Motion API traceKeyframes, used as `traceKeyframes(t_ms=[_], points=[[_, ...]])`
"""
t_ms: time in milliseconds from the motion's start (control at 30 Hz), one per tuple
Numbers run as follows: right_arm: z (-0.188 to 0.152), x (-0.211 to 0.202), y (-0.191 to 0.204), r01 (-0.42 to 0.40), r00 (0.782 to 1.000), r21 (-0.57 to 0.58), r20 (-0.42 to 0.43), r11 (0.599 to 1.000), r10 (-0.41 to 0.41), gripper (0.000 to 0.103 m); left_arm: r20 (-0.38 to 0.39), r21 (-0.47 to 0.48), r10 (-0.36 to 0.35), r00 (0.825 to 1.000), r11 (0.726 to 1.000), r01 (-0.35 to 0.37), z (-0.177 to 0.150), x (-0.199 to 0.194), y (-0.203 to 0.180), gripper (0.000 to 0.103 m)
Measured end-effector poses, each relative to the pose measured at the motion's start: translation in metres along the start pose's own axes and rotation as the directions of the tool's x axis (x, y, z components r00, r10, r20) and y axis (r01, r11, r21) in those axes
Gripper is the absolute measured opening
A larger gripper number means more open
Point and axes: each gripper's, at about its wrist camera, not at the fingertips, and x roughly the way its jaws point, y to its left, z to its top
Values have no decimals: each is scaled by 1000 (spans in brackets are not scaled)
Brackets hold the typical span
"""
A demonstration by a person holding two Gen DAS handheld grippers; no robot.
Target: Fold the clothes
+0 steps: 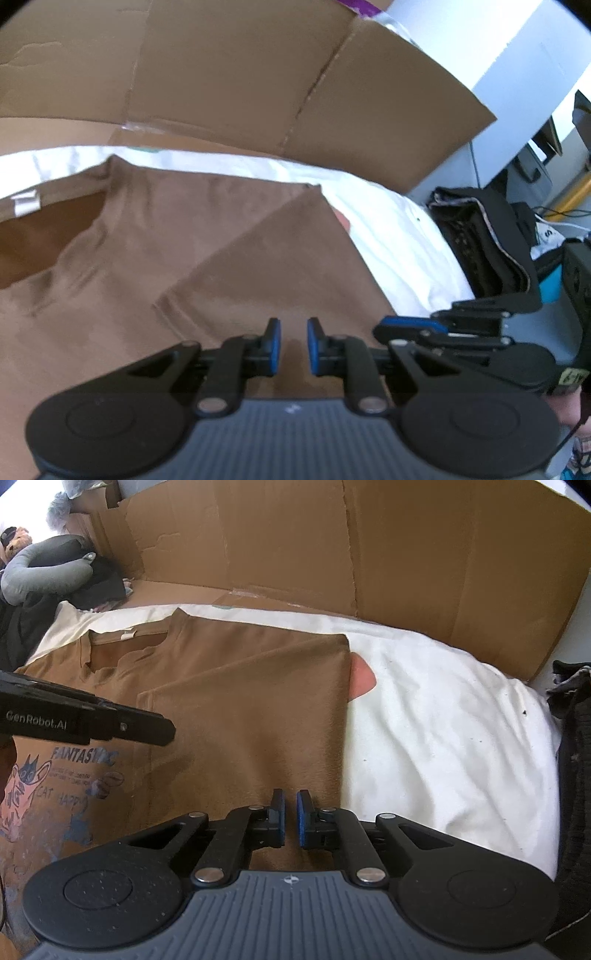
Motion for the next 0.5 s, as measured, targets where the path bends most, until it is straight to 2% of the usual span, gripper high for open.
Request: traceKeyframes(t_ms=[233,500], points=[[-11,-2,3,-20,1000,-9,-16,1000,20,5,-51,22,-80,995,996,81,-18,6,-17,15],[-27,-10,3,-17,999,-16,-31,1000,17,6,-113,52,-97,989,993,103,-36,8,-27,15]])
